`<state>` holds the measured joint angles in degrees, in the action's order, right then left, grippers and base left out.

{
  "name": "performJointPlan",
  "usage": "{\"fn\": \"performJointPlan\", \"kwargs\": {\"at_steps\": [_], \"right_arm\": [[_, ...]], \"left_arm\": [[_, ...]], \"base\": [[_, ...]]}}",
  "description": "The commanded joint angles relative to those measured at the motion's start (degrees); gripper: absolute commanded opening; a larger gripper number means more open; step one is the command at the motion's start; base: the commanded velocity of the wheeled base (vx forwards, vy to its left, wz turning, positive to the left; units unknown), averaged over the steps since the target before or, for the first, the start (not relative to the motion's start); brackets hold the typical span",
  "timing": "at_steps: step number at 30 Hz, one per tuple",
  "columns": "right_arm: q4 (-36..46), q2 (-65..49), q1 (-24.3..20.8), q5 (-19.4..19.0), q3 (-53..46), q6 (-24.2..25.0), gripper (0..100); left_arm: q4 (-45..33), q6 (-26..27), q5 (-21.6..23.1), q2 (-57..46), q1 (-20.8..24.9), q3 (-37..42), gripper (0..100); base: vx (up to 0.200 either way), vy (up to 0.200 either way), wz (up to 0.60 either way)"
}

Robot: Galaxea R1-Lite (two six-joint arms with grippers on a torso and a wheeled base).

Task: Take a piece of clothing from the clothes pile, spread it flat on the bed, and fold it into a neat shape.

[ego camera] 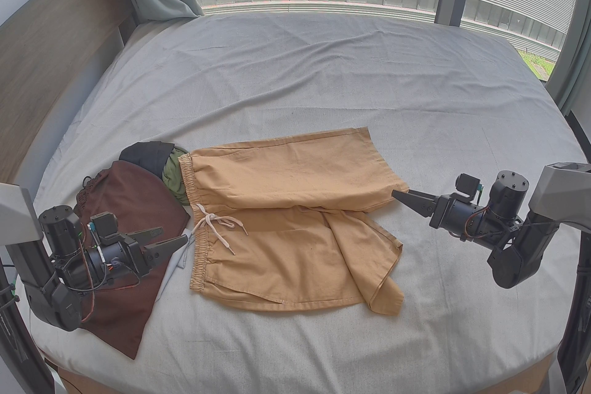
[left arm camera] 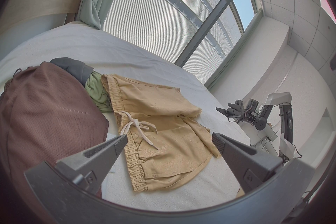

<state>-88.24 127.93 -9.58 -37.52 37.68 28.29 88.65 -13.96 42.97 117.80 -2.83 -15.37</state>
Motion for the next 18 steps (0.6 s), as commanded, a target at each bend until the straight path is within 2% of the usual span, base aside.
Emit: {"fn": "performJointPlan", "kwargs": {"at_steps": [1, 18], "right_arm": [[0.0, 1.4, -0.1, -0.1, 0.0, -0.1, 100], [0.1, 7.3, -0.1, 0.0, 0.5, -0.3, 100]], "left_arm": [[0.0, 0.1, 0.0, 1.8, 0.0, 0.0, 100], [0.0, 1.7, -0.1, 4.5, 0.3, 0.3, 100]], "base": [[0.0, 0.0, 0.0], [0.0, 0.0, 0.0]]}}
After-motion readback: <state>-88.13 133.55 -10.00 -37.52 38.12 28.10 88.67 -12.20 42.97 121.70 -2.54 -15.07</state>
